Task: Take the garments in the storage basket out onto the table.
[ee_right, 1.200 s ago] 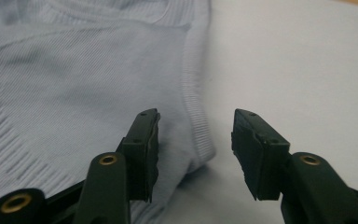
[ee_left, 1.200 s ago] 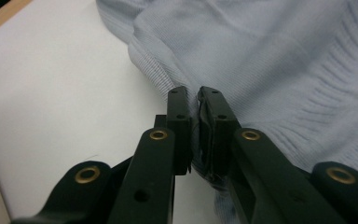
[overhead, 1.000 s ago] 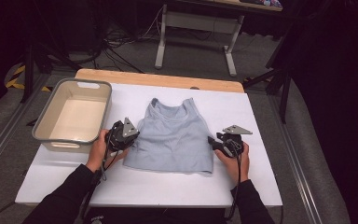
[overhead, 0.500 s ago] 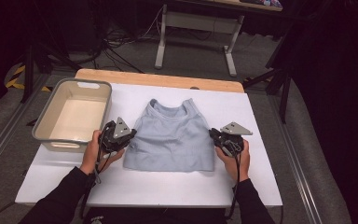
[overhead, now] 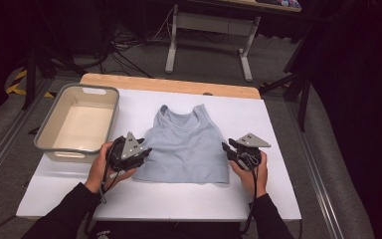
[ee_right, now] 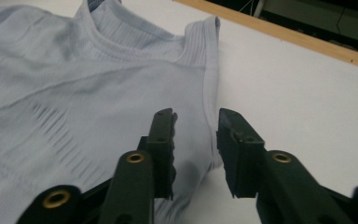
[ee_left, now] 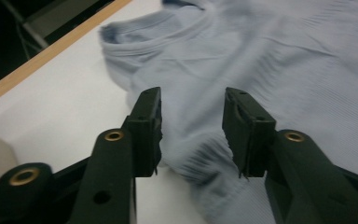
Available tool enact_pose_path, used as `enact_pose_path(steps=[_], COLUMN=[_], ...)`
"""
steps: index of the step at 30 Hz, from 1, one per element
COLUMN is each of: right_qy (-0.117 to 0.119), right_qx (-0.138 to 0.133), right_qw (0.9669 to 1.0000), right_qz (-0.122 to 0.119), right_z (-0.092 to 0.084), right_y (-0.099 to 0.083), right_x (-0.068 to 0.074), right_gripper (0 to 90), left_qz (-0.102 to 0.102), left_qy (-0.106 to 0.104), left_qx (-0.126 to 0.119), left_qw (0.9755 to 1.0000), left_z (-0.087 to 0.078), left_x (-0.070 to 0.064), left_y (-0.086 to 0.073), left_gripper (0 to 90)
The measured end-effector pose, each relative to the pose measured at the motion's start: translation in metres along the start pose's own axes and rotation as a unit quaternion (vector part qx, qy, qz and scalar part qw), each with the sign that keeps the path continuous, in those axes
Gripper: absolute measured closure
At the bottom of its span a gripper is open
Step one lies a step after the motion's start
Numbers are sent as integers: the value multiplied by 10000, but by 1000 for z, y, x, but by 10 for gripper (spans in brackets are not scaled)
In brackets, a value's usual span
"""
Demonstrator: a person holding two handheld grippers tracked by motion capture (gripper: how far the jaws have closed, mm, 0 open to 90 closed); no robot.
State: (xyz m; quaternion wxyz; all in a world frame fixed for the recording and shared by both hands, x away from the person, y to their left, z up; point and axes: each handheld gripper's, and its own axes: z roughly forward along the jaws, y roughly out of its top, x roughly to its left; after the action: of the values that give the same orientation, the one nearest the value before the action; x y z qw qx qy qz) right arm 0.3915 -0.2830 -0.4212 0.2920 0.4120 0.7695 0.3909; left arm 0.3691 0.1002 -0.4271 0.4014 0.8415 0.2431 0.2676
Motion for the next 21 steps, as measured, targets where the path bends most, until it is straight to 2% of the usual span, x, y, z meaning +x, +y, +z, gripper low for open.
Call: enact_pose_path(steps=[1,2,4,6,9,11,13,14,17,18,20,21], right_qy=[18,36,134,165,218,268,320,411,501,521,506,550], right_qx=[22,64,131,184,215,268,276,317,466,541,700,762], right_qw=[10000,10000,9998,9997,9995,9992,9991,9986,9977,9972,9963,9956], right_qz=[17,29,-21,-71,-70,-138,-81,-59,-29,-27,-13,45], right_z=[-2,-4,-8,-13,-18,-22,-24,-24,-23,-22,-21,-20], right_y=[-4,-7,-15,-21,-27,-32,-35,-36,-42,-43,-47,-47], right_x=[0,0,3,6,9,12,11,10,13,13,13,12], right_gripper=[620,616,611,609,612,621,610,596,533,503,505,504], left_qz=[0,5,200,189,183,272,134,63,43,-14,-83,-124], left_qy=[0,-170,-256,-334,-455,-546,-648,-777,-793,-858,-923,-1029], left_qx=[0,-9,33,11,91,248,268,317,481,510,533,555], left_qw=[10000,9999,9995,9993,9988,9978,9974,9965,9957,9950,9943,9931], left_z=[0,-3,-5,-7,-5,-2,0,3,7,9,10,11], left_x=[0,-8,-17,-25,-29,-30,-28,-25,-23,-22,-19,-18], left_y=[0,-5,-10,-16,-22,-29,-31,-33,-35,-36,-35,-35], left_gripper=[508,497,472,455,427,417,411,409,408,408,447,483])
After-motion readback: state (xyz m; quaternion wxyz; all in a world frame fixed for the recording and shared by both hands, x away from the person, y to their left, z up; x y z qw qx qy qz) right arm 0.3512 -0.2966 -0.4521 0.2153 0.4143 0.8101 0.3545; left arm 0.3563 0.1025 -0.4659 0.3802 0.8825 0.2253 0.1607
